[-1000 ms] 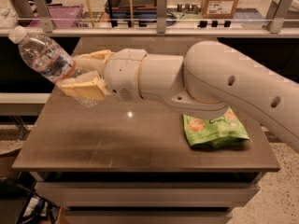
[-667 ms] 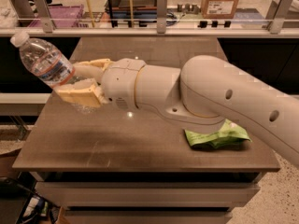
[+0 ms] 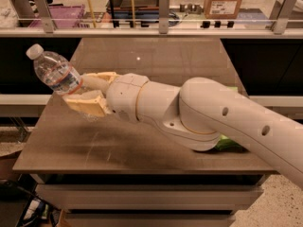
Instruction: Place water bottle upright
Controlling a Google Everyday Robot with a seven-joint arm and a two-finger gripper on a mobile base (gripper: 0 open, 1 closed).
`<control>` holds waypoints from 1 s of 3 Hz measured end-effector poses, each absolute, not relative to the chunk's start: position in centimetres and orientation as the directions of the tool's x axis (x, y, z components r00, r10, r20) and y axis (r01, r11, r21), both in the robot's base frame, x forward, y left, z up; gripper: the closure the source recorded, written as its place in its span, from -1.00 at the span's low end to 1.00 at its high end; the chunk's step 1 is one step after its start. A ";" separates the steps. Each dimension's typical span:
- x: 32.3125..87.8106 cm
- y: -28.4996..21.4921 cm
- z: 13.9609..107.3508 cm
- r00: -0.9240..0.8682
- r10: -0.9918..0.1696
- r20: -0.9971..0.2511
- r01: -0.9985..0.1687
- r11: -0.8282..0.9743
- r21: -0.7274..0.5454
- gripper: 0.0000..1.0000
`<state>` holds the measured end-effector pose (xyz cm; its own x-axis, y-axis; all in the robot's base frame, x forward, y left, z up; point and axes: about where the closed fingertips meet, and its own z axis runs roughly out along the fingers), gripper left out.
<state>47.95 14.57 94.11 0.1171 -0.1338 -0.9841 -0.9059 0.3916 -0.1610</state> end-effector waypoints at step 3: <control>51.3 12.6 92.1 0.255 -0.316 -0.914 -0.794 0.471 -0.384 1.00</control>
Offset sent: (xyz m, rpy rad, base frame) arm 0.0395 -0.0305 -0.0259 -0.1873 -0.1904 -0.1839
